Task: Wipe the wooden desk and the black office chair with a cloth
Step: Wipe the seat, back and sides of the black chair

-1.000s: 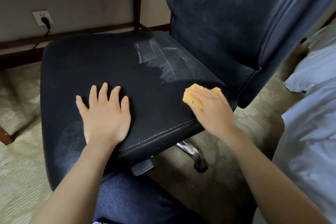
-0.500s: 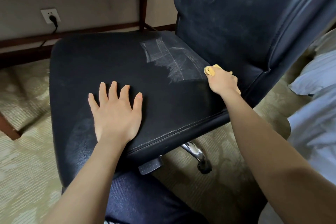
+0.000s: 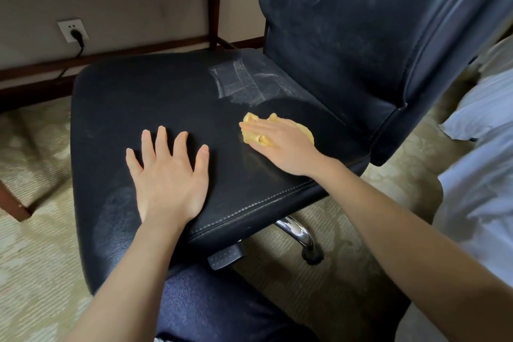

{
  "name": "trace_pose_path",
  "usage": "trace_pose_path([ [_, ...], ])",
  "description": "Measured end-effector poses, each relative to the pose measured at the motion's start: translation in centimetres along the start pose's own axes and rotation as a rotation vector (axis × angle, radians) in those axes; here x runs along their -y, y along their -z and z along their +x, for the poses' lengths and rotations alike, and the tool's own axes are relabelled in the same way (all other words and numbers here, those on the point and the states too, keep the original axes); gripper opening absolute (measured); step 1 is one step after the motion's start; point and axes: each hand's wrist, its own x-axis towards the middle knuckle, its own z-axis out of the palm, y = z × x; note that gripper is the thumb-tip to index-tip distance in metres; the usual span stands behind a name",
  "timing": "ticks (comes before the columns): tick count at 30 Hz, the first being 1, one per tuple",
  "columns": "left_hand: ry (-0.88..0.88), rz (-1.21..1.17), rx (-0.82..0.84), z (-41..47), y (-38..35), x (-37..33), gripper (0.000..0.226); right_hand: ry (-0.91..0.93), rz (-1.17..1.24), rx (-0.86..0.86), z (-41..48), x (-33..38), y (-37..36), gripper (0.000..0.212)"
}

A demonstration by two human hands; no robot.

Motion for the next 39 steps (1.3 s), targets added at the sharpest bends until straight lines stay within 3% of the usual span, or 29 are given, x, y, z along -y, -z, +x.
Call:
trace_pose_path([
  [5,-0.003,0.001,0.000,-0.1,0.1,0.0,0.060,0.134,0.004,-0.058,-5.1,1.3,0.1,0.039],
  [9,-0.011,0.000,0.003,-0.1,0.0,0.1,0.061,0.124,-0.098,-0.036,-7.7,-1.3,1.1,0.043],
  [15,-0.015,0.008,0.009,-0.2,0.0,-0.1,0.062,-0.291,-0.254,-0.098,-7.4,-7.1,2.8,0.040],
  [20,-0.033,-0.014,0.017,-0.8,0.1,-0.6,0.062,-0.523,-0.318,-0.111,-3.3,-9.8,3.2,0.041],
  [23,-0.046,-0.026,0.038,-1.1,0.1,-1.1,0.064,-0.644,-0.298,-0.134,-0.1,-10.9,2.9,0.025],
  [28,-0.035,-0.068,0.089,-1.6,-0.1,-2.6,0.065,-0.833,-0.131,-0.155,4.5,-10.1,1.7,0.030],
  [31,-0.031,-0.173,0.071,-2.3,-0.2,-3.7,0.064,-0.744,-0.137,-0.125,6.3,-7.7,1.0,0.031],
  [39,0.027,-0.661,0.159,-3.1,1.1,-5.9,0.055,-0.102,-0.030,-0.060,3.8,1.5,-1.0,0.036],
])
